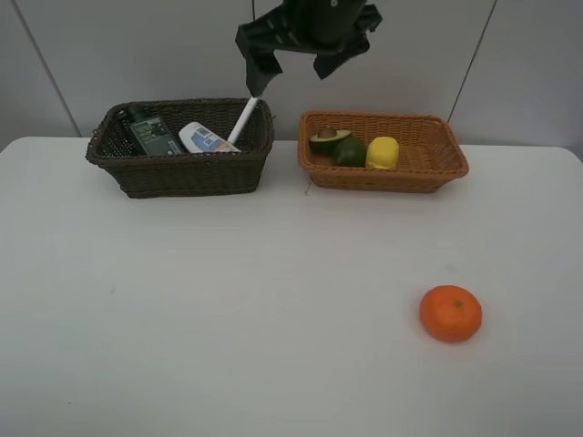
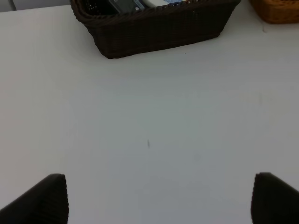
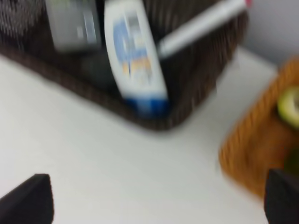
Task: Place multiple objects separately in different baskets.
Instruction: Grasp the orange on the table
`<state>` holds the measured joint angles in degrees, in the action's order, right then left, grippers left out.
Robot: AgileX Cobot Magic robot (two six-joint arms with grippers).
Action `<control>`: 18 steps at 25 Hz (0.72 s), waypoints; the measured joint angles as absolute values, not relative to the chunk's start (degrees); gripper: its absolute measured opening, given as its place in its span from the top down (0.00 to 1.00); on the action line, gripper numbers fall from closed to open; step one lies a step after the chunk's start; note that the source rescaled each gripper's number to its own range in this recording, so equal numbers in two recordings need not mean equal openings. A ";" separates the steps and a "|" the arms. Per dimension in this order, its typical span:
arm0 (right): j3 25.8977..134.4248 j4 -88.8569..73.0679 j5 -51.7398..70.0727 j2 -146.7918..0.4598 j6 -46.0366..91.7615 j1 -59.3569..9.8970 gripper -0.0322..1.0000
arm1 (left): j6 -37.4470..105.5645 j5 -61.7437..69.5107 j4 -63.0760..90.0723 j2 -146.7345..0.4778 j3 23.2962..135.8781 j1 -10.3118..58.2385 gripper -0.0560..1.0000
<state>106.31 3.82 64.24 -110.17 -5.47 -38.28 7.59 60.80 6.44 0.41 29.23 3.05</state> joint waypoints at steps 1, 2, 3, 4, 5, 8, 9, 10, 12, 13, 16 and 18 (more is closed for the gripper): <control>106.23 4.18 67.23 -109.65 -6.17 -38.28 0.01 | 7.59 60.80 6.44 0.41 29.23 3.05 0.00; 105.63 4.38 68.38 -109.05 -6.58 -38.28 0.01 | 7.59 60.80 6.44 0.41 29.23 3.05 0.00; 104.66 4.38 68.83 -108.50 -6.86 -38.28 0.01 | 7.59 60.80 6.44 0.41 29.23 3.05 0.00; 103.09 4.32 69.20 -107.89 -6.98 -38.28 0.01 | 7.59 60.80 6.44 0.41 29.23 3.05 0.00; 101.31 4.24 69.63 -107.44 -7.14 -38.28 0.01 | 7.59 60.80 6.44 0.41 29.23 3.05 0.00; 94.27 4.26 69.64 -105.58 -7.14 -38.28 0.01 | 7.59 60.80 6.44 0.41 29.23 3.05 0.00; 91.12 4.33 69.64 -104.73 -7.14 -38.28 0.01 | 7.59 60.80 6.44 0.41 29.23 3.05 0.00; 88.35 4.44 69.64 -103.83 -7.14 -38.28 0.01 | 7.59 60.80 6.44 0.41 29.23 3.05 0.00; 81.68 4.60 69.84 -102.26 -7.18 -38.28 0.01 | 7.59 60.80 6.44 0.41 29.23 3.05 0.00; 78.41 4.74 69.90 -101.44 -7.39 -38.28 0.01 | 7.59 60.80 6.44 0.41 29.23 3.05 0.00; 69.69 4.74 69.90 -99.33 -8.09 -38.17 0.01 | 7.59 60.80 6.44 0.41 29.23 3.05 0.00; 64.53 4.56 68.18 -98.09 -8.62 -37.22 0.01 | 7.59 60.80 6.44 0.41 29.23 3.05 0.00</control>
<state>64.53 4.56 68.18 -98.09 -8.62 -37.22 7.59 60.80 6.44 0.41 29.23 3.05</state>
